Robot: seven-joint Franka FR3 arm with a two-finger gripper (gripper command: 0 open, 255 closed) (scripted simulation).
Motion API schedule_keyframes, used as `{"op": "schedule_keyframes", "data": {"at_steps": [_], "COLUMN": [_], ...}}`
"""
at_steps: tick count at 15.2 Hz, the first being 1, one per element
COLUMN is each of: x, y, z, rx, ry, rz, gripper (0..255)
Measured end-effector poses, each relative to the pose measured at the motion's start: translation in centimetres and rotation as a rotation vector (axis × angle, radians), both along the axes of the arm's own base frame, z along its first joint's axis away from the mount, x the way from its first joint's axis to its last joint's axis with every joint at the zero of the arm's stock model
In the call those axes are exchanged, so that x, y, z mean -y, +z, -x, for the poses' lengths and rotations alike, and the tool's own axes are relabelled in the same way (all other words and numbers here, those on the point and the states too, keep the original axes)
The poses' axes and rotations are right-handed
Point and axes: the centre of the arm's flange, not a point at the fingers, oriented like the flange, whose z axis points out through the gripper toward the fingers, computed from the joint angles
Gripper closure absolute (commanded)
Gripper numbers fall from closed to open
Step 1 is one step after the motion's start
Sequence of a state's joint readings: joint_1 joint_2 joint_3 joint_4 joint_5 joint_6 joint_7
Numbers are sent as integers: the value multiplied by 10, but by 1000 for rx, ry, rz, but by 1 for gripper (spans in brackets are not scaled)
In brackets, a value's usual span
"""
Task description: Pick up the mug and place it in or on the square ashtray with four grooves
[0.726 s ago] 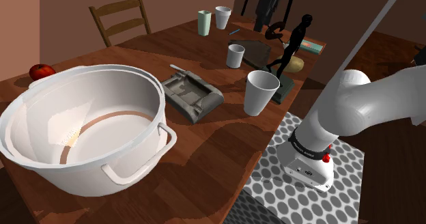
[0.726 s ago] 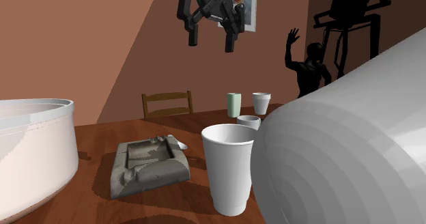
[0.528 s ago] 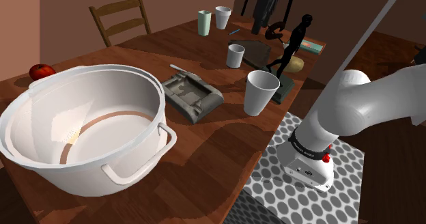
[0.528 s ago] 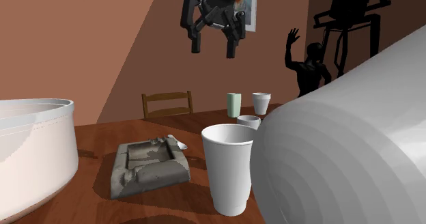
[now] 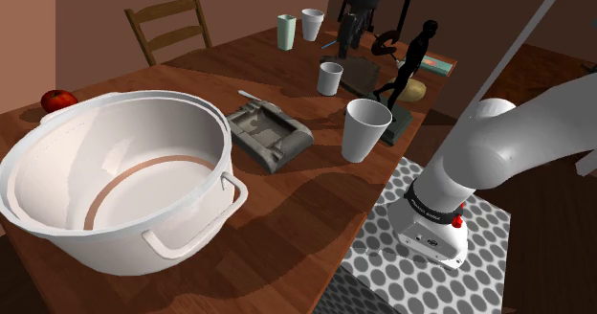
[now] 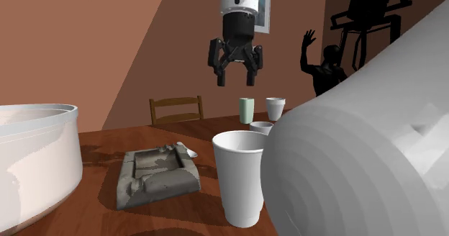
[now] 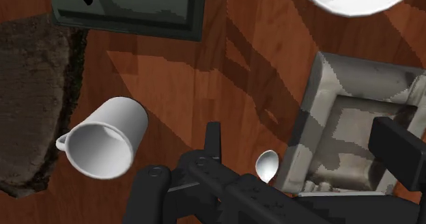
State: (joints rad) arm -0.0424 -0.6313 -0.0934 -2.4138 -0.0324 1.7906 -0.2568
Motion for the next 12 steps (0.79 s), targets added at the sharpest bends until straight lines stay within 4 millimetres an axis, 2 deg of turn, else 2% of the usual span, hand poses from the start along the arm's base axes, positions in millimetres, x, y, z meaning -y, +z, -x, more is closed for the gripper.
{"op": "schedule_keyframes", "data": {"at_steps": [12], "x": [85], "y": [-94], "z": [-87], "rx": [-7], "ry": [-30], "rz": [61], "gripper": [0]}}
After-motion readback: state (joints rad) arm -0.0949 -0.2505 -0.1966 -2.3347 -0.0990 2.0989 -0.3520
